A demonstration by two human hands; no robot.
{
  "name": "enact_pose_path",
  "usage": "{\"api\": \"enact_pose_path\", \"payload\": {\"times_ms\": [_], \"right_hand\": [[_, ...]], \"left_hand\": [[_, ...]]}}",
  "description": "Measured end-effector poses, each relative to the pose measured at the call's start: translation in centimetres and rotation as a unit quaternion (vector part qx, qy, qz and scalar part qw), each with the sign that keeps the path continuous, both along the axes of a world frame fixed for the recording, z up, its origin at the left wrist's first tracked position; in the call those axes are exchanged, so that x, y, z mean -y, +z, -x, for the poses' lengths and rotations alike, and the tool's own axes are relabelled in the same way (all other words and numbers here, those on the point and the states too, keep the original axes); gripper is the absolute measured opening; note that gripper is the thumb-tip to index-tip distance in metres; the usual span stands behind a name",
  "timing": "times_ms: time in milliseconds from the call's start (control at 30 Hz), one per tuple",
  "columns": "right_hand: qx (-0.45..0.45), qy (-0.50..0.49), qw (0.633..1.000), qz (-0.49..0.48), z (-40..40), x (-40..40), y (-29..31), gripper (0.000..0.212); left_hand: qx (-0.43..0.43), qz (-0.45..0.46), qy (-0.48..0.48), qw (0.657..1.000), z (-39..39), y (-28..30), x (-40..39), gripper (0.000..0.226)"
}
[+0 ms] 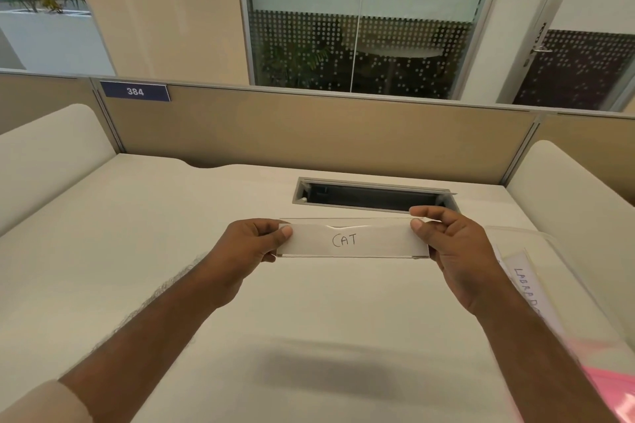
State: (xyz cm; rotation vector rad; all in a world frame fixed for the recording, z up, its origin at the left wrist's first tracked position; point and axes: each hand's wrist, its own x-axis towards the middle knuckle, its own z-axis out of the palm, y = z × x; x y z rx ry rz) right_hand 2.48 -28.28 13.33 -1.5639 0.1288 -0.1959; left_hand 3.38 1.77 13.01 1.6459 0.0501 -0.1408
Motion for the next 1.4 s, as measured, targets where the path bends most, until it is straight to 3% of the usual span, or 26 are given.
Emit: {"api": "enact_pose_path", "payload": {"times_ms": [700, 933, 1033, 1100, 1200, 1267, 1400], "right_hand": [[-0.035, -0.027, 0.998, 0.044, 0.6, 3.1, 0.7, 0.017], [0.053, -0.114, 0.975, 0.184, 0.5, 4.8, 1.3, 0.004], [0.064, -0.042, 0.959, 0.273, 0.2, 5.3, 1.9, 0.007], [0.023, 0.044, 0.938, 0.342, -0.2, 5.6, 2.4, 0.018], [-0.073, 0.188, 0.879, 0.431, -0.8, 5.7, 2.7, 0.039], [-0.119, 0.239, 0.858, 0.438, -1.0, 5.8, 2.5, 0.048], [-0.137, 0.259, 0.878, 0.378, -1.0, 6.4, 1.6, 0.045]], "left_hand": [[0.028, 0.012, 0.03, 0.999, -2.0, -0.7, 3.7, 0.011], [0.029, 0.0, 0.03, 0.999, -2.2, -1.3, 5.3, 0.013], [0.031, -0.005, 0.019, 0.999, -2.2, -1.5, 6.3, 0.015], [0.032, -0.01, 0.012, 0.999, -2.2, -1.8, 7.2, 0.014], [0.038, -0.02, -0.002, 0.999, -2.4, -2.5, 8.5, 0.012], [0.045, -0.019, -0.018, 0.999, -2.6, -2.9, 9.4, 0.013], [0.053, -0.014, -0.029, 0.998, -3.0, -3.9, 10.7, 0.015]]}}
